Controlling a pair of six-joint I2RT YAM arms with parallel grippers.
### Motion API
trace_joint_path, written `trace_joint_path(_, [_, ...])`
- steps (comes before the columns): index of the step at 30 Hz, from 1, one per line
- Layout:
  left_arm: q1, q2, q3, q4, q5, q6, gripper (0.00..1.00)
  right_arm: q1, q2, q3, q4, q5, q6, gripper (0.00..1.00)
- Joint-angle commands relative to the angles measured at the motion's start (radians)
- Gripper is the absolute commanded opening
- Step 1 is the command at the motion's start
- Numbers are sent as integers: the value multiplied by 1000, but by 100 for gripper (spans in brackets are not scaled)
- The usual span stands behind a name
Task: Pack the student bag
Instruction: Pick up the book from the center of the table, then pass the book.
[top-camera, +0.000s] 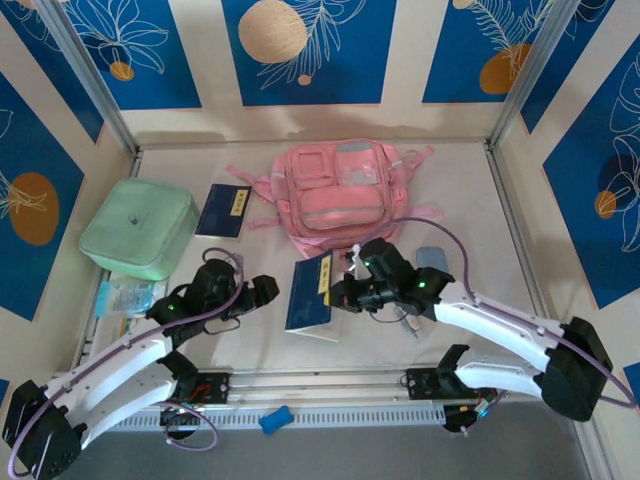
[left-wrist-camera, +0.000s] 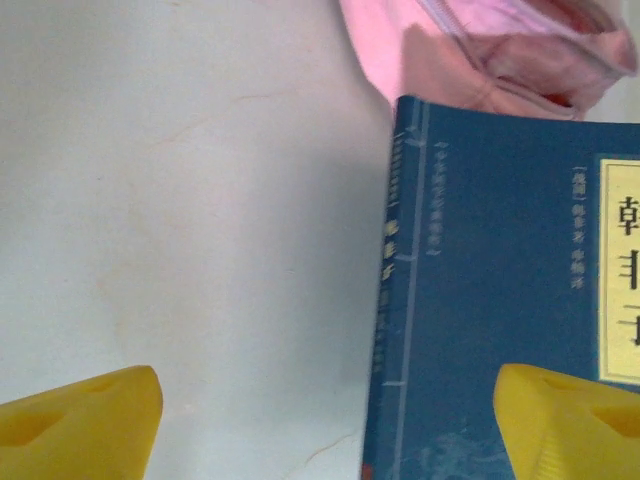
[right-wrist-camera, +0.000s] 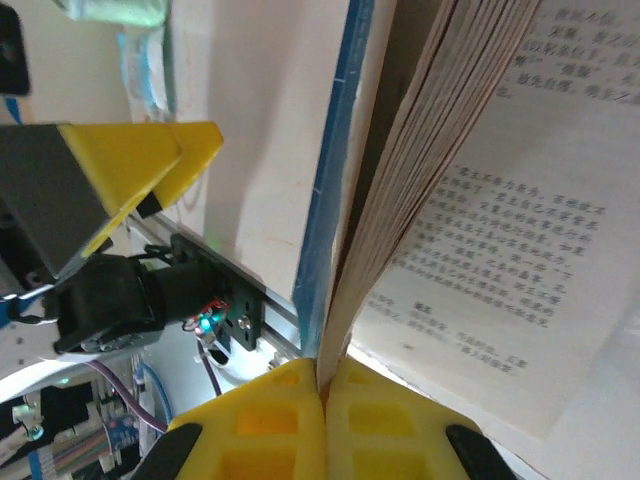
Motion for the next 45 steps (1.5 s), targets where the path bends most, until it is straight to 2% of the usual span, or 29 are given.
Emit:
trace_joint_path(1, [34,-22,42,32,109,-20,89,-55,-74,67,-79,-49,-63,0])
trace_joint_path(9, [41,-23,40,286,204,-132,92,-182,-101,186,-67,-236,-131,0])
trace_joint_path(14, [35,14,33,434,267,-183,92,-223,-65,235,-20,-306,-166,0])
trace_joint_path(21, [12,71,19,633,276,-243,89,-244,-6,236,102,-405,-179,0])
trace_joint_path(26, [3,97,30,734,289,-249,75,-272,25,174,140,-451,-185,0])
trace_joint_path(31, [-8,104,38,735,268,-237,54,-295,35,114,181,-495,-195,0])
trace_joint_path(35, [-28,139,53,766,270,-232,43,-294,66,107,198,-526,-209,0])
trace_joint_path(41, [-33,140,60,741,245,-213,15,-316,81,103,159,-513,-247,0])
trace_joint_path(43, [-34,136,64,727,239,-206,6,-320,77,97,145,-512,-252,8])
trace_joint_path(45, [-33,140,64,737,238,-206,0,-326,74,92,117,-507,-257,23])
